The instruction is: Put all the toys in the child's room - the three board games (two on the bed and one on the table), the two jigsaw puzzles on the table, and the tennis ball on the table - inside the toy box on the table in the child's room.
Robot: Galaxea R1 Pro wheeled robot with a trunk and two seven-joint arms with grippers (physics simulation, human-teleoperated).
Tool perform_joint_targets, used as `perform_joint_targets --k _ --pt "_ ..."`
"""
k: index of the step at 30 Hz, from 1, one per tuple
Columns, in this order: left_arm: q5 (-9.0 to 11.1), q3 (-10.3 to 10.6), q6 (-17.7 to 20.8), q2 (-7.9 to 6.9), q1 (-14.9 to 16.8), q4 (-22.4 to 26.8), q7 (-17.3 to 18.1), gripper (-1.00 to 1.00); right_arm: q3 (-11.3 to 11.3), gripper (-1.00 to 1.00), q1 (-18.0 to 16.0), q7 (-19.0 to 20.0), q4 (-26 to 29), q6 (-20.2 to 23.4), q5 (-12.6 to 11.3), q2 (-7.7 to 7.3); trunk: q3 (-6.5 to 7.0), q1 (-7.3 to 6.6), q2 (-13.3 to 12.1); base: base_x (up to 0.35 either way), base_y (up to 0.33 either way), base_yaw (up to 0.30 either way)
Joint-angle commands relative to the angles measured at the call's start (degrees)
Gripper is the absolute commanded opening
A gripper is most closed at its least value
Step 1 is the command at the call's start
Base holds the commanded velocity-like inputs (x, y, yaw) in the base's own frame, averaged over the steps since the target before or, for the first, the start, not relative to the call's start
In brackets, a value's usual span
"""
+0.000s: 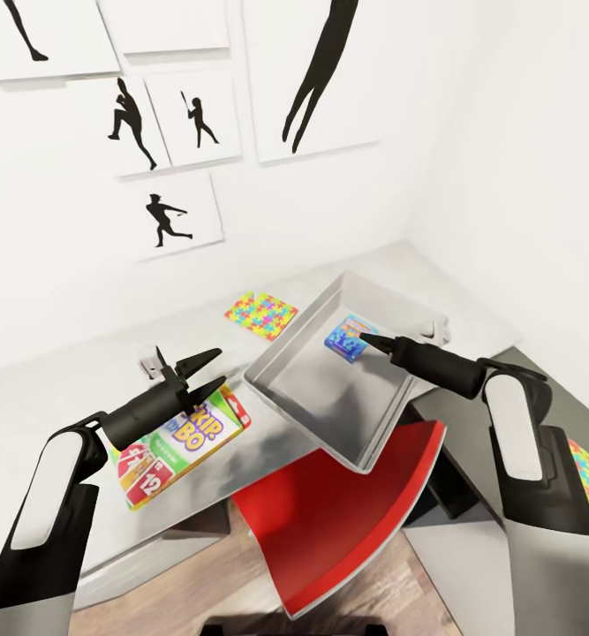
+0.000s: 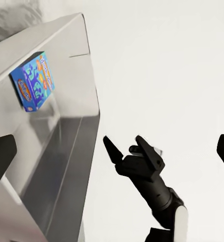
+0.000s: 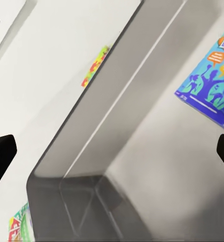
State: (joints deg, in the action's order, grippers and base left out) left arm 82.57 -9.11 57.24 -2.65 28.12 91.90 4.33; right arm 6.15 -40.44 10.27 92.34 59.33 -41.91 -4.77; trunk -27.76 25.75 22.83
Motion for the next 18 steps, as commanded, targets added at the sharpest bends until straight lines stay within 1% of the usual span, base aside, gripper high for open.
perform_joint_targets --k 1,4,6,9,11,12,14,18 --pt "-0.5 -0.1 0.2 0.01 0.0 0.0 0.5 1.0 0.1 1.0 0.0 0.6 0.0 0.3 0.5 0.0 0.02 0.03 0.1 0.0 0.0 0.0" --pt "-0.5 -0.1 0.2 -0.34 0.0 0.0 0.6 1.0 0.7 1.0 0.4 0.6 0.0 0.7 0.5 -0.39 0.29 0.03 0.1 0.0 0.0 0.0" --pt "-0.5 -0.1 0.2 -0.69 0.0 0.1 0.8 1.0 1.2 1.0 0.8 0.7 0.0 0.7 0.5 -0.94 0.48 0.03 0.1 0.0 0.0 0.0" --pt "-0.4 -0.1 0.2 -0.81 0.0 0.1 0.9 1.0 1.3 1.0 0.9 0.7 0.0 0.7 0.5 -1.28 0.76 0.03 0.1 0.0 0.0 0.0" --pt "-0.4 -0.1 0.2 -0.99 0.0 0.1 0.9 1.0 1.5 1.0 1.1 0.7 0.0 0.7 0.5 -1.95 0.94 0.03 0.1 0.0 0.0 0.0" --pt "-0.4 -0.1 0.2 -0.99 0.0 0.1 0.9 1.0 1.5 1.0 1.1 0.7 0.0 0.7 0.5 -1.95 1.03 0.03 0.1 0.0 0.0 0.0" --pt "-0.4 -0.1 0.2 -1.07 0.0 0.1 1.0 1.0 1.7 1.0 1.2 0.7 0.0 0.7 0.5 -2.52 1.22 0.03 0.1 0.0 0.0 0.0" --pt "-0.4 0.0 0.2 -1.09 0.0 0.1 1.1 1.0 1.8 1.0 1.3 0.7 0.0 0.7 0.5 -2.9 1.59 0.03 0.1 0.0 0.0 0.0"
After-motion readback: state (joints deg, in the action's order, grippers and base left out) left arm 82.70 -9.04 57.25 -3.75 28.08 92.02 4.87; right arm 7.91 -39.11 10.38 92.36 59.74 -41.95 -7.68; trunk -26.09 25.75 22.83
